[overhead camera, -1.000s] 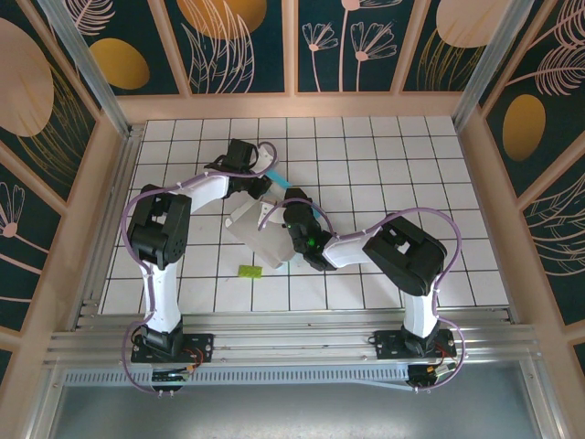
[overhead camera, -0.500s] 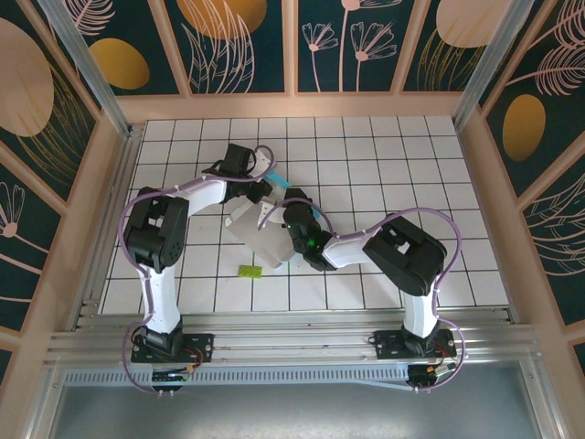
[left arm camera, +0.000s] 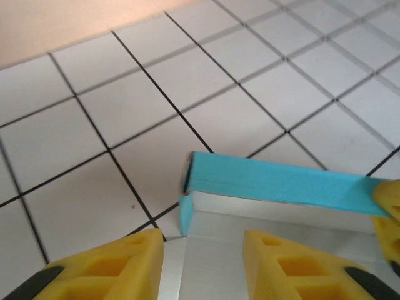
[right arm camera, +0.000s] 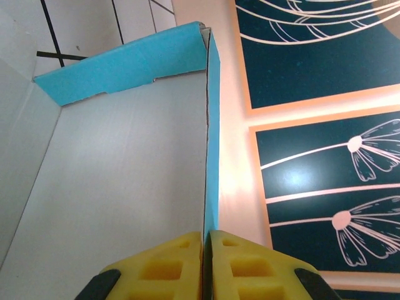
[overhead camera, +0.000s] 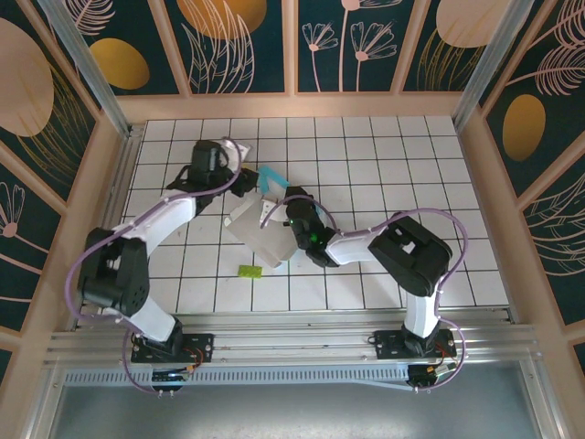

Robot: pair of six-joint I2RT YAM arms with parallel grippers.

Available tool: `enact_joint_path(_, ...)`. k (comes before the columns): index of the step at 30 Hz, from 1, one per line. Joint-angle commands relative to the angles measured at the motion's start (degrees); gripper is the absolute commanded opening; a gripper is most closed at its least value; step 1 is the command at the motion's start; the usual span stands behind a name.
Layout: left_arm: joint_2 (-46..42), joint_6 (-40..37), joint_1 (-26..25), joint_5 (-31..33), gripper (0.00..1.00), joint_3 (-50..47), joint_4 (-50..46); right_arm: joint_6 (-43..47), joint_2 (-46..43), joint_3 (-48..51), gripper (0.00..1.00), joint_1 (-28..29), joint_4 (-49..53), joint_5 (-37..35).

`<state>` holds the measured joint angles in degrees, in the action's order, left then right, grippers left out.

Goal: Fold the paper box

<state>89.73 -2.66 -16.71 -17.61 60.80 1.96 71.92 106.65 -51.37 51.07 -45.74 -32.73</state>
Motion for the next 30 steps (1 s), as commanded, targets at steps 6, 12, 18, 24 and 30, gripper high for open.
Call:
enact_joint_path(6, -15.3, 22.4, 4.6, 5.2, 0.51, -10.6, 14.3, 7.0, -2.0, -5.0, 0.11, -7.5, 9.1, 24.3)
enact_joint_path(12, -17.9, 30.3, 4.6, 9.3, 0.53, -14.0, 14.2, 17.7, 0.2, -6.5, 0.10, -10.5, 6.5, 31.1)
enact_joint_path(18, -15.9, 32.5, 4.6, 9.2, 0.54, -15.5, 15.0, 23.8, 1.0, -4.1, 0.10, -11.7, 3.0, 34.2)
enact_joint_path(24, -13.5, 33.4, 4.6, 6.3, 0.54, -14.8, 15.8, 22.7, -0.2, 0.0, 0.33, -11.5, -2.8, 34.7)
enact_joint_path(30, -11.2, 29.3, 4.6, 8.3, 0.53, -10.3, 10.3, 14.5, -6.0, 1.8, 0.56, -10.4, -1.4, 35.1)
